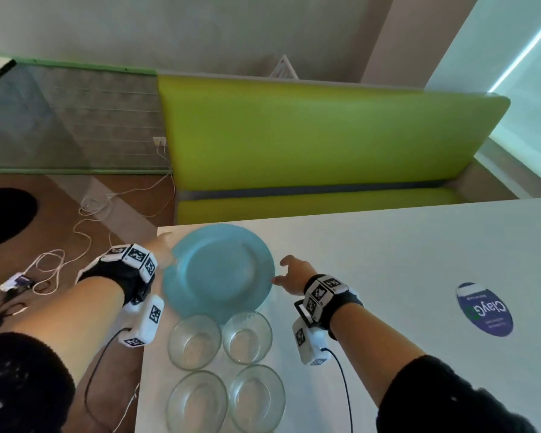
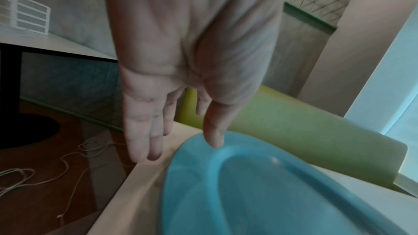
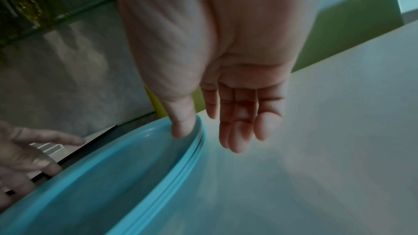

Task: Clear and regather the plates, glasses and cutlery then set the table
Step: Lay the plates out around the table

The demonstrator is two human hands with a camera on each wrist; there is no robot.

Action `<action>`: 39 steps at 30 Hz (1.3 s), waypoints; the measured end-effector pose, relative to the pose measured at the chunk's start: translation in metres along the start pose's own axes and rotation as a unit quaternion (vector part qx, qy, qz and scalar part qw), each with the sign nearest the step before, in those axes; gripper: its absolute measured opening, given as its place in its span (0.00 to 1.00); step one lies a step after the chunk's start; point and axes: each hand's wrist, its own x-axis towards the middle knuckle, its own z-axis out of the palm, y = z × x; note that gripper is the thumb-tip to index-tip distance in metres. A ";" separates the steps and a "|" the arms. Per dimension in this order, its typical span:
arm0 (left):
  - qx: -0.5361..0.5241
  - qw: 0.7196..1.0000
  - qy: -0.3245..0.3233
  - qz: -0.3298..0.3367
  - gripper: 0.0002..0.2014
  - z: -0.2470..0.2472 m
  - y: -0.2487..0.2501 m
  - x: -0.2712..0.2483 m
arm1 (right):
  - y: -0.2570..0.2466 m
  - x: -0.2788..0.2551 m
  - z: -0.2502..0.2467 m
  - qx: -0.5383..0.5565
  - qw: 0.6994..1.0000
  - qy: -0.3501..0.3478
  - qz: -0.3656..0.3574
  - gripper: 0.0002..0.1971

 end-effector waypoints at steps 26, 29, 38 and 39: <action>-0.278 0.947 0.081 0.138 0.05 -0.075 0.060 -0.066 | 0.001 -0.054 -0.077 0.278 0.937 0.189 -0.093 0.28; -0.378 0.908 0.051 0.173 0.08 -0.069 0.079 -0.102 | 0.013 -0.102 -0.089 0.333 0.908 0.242 -0.076 0.24; -0.502 0.833 -0.035 0.229 0.07 0.001 0.123 -0.185 | 0.076 -0.235 -0.071 0.444 0.825 0.349 -0.010 0.16; -0.500 0.833 -0.047 0.233 0.07 0.013 0.127 -0.192 | 0.086 -0.246 -0.067 0.445 0.821 0.358 -0.001 0.15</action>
